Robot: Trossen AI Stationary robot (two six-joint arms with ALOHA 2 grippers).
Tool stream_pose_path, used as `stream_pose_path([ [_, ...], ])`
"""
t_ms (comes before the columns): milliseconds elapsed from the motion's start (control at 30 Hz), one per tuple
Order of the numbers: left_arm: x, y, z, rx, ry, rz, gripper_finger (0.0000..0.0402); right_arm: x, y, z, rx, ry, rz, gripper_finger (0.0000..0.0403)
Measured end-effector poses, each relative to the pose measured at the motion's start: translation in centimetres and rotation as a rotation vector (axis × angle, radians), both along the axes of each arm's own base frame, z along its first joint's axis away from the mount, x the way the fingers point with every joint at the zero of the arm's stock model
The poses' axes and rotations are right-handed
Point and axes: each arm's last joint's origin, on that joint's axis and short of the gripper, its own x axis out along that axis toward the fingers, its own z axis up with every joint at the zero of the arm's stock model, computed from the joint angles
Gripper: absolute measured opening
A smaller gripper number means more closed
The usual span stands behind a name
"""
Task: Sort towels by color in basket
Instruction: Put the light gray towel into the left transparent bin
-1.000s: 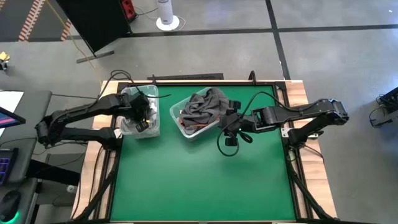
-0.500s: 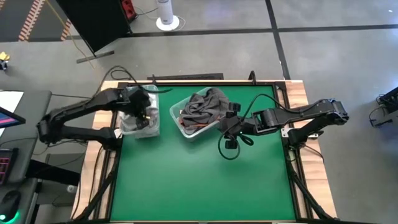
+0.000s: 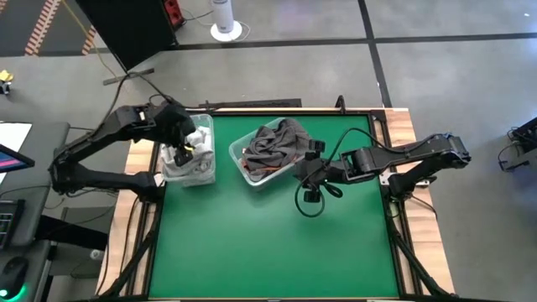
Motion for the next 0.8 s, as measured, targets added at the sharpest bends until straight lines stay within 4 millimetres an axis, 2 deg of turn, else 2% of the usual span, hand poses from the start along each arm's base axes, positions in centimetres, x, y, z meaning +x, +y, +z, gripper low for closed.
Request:
stream_pose_path([
  [100, 0.1, 0.1, 0.0, 0.021, 0.004, -0.028, 0.0234, 0.0, 0.0, 0.0, 0.0, 0.0, 0.001, 0.0207],
  [233, 0.6, 0.5, -1.8, 0.053, 0.082, -0.011, 0.0234, 0.0, 0.0, 0.0, 0.0, 0.0, 0.001, 0.0207],
  [433, 1.4, 1.4, -7.4, 0.013, 0.176, 0.041, 0.0233, 0.0, 0.0, 0.0, 0.006, -0.003, -0.005, 0.0207],
  [533, 1.0, 2.1, -9.9, 0.006, 0.259, 0.093, 0.0233, 0.0, 0.3, 0.0, 0.008, -0.004, 0.004, 0.0207],
  [633, 0.6, 2.4, -11.8, -0.019, 0.284, 0.13, 0.0233, -0.1, 0.6, 0.0, 0.008, -0.004, 0.013, 0.0207],
  [800, 0.2, 2.5, -13.8, -0.122, 0.24, 0.17, 0.0233, -0.1, 0.6, 0.0, 0.007, -0.005, 0.013, 0.0207],
])
